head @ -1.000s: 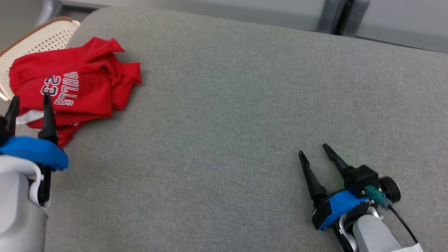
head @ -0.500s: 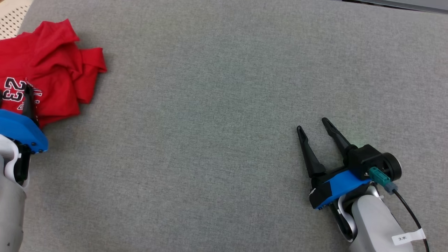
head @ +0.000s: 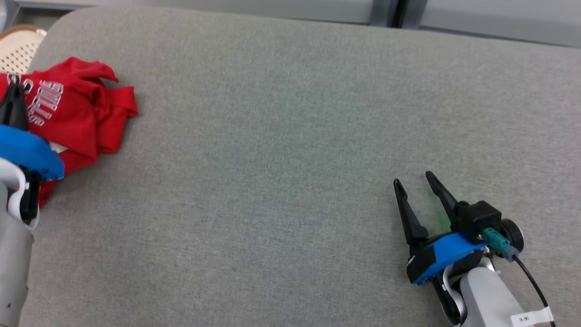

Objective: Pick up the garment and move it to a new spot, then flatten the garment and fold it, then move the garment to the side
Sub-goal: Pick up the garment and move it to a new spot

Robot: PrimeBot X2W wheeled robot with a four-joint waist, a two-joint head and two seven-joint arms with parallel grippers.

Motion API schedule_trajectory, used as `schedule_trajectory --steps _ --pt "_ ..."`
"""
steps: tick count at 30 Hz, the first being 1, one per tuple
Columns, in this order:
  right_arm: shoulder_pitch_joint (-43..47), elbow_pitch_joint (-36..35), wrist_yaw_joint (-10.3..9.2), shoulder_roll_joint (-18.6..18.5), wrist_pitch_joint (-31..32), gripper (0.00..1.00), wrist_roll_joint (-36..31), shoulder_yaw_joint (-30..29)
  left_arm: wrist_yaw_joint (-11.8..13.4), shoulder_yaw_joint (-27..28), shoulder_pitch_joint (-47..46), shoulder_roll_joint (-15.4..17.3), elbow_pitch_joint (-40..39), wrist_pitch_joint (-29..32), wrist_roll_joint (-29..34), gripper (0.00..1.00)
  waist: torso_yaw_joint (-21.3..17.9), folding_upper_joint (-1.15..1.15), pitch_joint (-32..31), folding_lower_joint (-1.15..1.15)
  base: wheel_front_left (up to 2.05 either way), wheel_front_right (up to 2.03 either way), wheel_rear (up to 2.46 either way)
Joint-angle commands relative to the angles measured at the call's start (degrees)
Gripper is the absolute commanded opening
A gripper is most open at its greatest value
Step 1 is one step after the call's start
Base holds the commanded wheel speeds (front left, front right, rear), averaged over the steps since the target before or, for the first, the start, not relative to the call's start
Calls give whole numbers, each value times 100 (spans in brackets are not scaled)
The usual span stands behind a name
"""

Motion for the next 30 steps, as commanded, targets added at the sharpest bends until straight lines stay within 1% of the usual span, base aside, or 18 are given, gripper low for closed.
schedule_trajectory --steps 1,4,5,6,9,14,18,22,25,27,28,29,30 --pt "82 3 -4 6 4 100 13 -6 8 -63 -114 1 -92 -42 -39 0 -138 0 -163 0 0 0 0" --pt "220 19 -3 22 2 100 80 13 8 -364 -180 -6 -523 -156 -88 0 -281 0 -433 0 0 0 0" --pt "306 24 -3 25 2 100 155 27 8 -594 -255 -56 -881 -203 -131 0 -381 0 -602 0 0 0 0" --pt "416 27 -3 26 2 100 271 64 8 -851 -288 -159 -1259 -221 -201 0 -493 0 -770 0 0 0 0" --pt "571 15 -3 23 1 100 392 110 8 -1230 -301 -326 -1803 -230 -313 0 -690 0 -982 0 0 0 0" --pt "736 44 -3 25 2 100 486 153 8 -1797 -102 -767 -2441 -193 -508 0 -1061 0 -1195 0 0 0 0" --pt "815 65 -3 25 1 100 528 193 8 -2164 73 -1296 -2688 -209 -691 0 -1367 0 -1279 0 0 0 0" --pt "826 94 -3 24 1 100 589 271 8 -2538 280 -1834 -2642 -237 -831 0 -1670 0 -1319 0 0 0 0" --pt "827 118 -3 25 1 100 630 292 8 -2824 440 -2081 -2505 -278 -881 0 -1872 0 -1345 0 0 0 0" --pt "807 126 -3 25 1 100 631 319 15 -2925 550 -2168 -2325 -316 -886 0 -1984 0 -1349 0 0 0 0" --pt "796 119 -3 24 1 100 619 314 31 -2966 585 -2199 -2245 -327 -861 40 -2024 0 -1348 0 0 0 0" --pt "790 112 -3 24 1 100 601 287 47 -2995 640 -2221 -2144 -340 -852 100 -2045 0 -1346 0 0 0 0" --pt "789 106 -3 25 1 100 586 261 68 -2994 685 -2247 -2062 -364 -849 100 -2055 0 -1343 0 0 0 0"
